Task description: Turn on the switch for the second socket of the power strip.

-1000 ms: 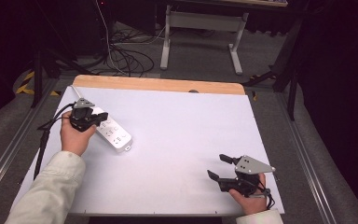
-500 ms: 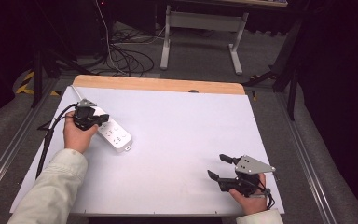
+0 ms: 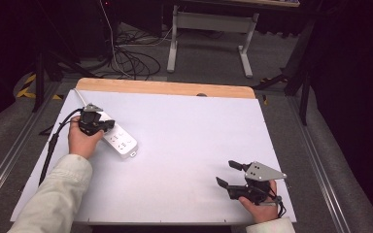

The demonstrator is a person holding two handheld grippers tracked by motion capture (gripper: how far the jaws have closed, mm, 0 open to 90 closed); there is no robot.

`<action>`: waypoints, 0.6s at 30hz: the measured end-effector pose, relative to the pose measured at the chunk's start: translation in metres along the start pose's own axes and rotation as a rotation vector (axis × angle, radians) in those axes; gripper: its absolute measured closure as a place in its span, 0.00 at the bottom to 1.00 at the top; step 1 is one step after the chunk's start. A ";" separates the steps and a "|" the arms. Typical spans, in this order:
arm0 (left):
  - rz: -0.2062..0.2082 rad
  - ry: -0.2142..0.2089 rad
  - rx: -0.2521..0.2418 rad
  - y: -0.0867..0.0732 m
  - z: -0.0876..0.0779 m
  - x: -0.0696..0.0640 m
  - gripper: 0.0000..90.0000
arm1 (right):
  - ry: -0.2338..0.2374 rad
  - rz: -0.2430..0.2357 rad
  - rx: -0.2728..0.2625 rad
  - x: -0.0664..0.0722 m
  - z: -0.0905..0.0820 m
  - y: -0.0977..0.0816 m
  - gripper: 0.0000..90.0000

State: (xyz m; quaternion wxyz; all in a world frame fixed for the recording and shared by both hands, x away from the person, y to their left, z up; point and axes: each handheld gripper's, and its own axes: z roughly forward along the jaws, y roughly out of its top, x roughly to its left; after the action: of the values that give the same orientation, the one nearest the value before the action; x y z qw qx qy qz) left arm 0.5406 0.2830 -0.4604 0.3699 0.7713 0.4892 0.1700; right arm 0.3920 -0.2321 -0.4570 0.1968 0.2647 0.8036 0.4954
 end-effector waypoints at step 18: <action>0.036 0.023 -0.009 -0.001 0.001 -0.001 1.00 | 0.008 0.001 0.000 0.001 0.000 0.000 0.31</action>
State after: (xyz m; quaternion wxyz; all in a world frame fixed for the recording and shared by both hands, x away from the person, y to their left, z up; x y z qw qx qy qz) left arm 0.5399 0.2818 -0.4620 0.3647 0.7762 0.4788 0.1879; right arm 0.3915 -0.2314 -0.4573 0.1934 0.2631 0.8042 0.4966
